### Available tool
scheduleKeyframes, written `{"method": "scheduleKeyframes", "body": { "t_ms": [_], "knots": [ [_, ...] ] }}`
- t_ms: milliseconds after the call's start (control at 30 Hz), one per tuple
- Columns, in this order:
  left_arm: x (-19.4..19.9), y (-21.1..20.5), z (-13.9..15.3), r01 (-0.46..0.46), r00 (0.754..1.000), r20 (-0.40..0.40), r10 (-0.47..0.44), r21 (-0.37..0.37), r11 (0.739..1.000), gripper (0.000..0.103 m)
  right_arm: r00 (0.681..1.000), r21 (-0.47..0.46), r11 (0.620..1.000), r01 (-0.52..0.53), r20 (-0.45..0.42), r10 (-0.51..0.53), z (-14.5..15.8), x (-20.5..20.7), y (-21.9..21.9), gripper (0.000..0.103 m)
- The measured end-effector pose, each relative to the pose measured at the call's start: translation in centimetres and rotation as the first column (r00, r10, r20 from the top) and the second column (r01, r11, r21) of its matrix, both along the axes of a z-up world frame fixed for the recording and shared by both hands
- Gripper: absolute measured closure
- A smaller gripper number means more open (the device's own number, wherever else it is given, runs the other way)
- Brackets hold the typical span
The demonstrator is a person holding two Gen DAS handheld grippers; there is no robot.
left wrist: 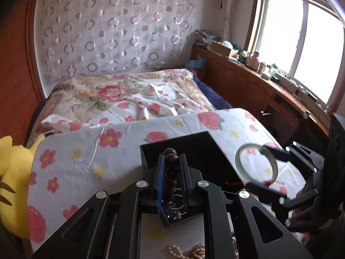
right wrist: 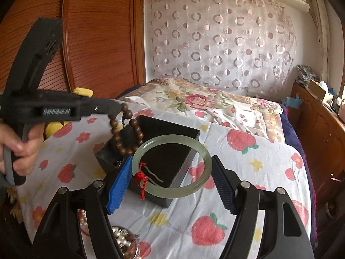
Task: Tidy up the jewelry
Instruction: 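Drop the brown bead bracelet into the box with the left gripper while the right lifts the bangle, then lower the jade bangle into the black box and open the right gripper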
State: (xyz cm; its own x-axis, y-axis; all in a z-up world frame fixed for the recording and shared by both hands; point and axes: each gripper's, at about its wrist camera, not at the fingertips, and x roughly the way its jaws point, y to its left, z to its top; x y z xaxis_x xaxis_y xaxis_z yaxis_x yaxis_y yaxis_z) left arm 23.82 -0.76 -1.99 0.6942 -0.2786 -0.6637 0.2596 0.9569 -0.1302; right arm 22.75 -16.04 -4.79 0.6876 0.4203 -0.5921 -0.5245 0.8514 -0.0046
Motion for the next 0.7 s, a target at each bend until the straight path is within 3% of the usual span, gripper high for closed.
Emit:
{"method": "scheduleKeyframes", "body": {
  "t_ms": [33,167,267,467,700],
  "knots": [
    [0.0,0.2,-0.2,-0.008,1.000,0.000,0.008,0.000,1.000,0.089,1.000,-0.005,1.000,-0.005,0.000,0.005,-0.1,0.3,0.1,0.028],
    [-0.4,1.3,-0.3,-0.030,0.999,0.016,0.030,-0.021,0.999,0.066,0.999,-0.011,0.999,-0.031,-0.012,0.031,-0.3,1.6,1.0,0.028],
    [-0.9,2.1,-0.1,-0.051,0.998,0.028,0.051,-0.019,0.999,0.058,0.999,-0.027,0.998,-0.051,-0.017,0.051,-0.5,2.5,2.1,0.028],
    [-2.0,4.0,-0.1,-0.088,0.994,0.059,0.089,-0.008,0.996,0.032,0.997,-0.061,0.996,-0.066,-0.033,0.064,-0.9,4.0,4.5,0.028],
    [-2.8,6.3,-0.8,-0.124,0.990,0.069,0.124,-0.010,0.992,0.018,0.997,-0.117,0.991,-0.062,-0.053,0.057,-2.1,5.3,6.4,0.028]
  ]
}}
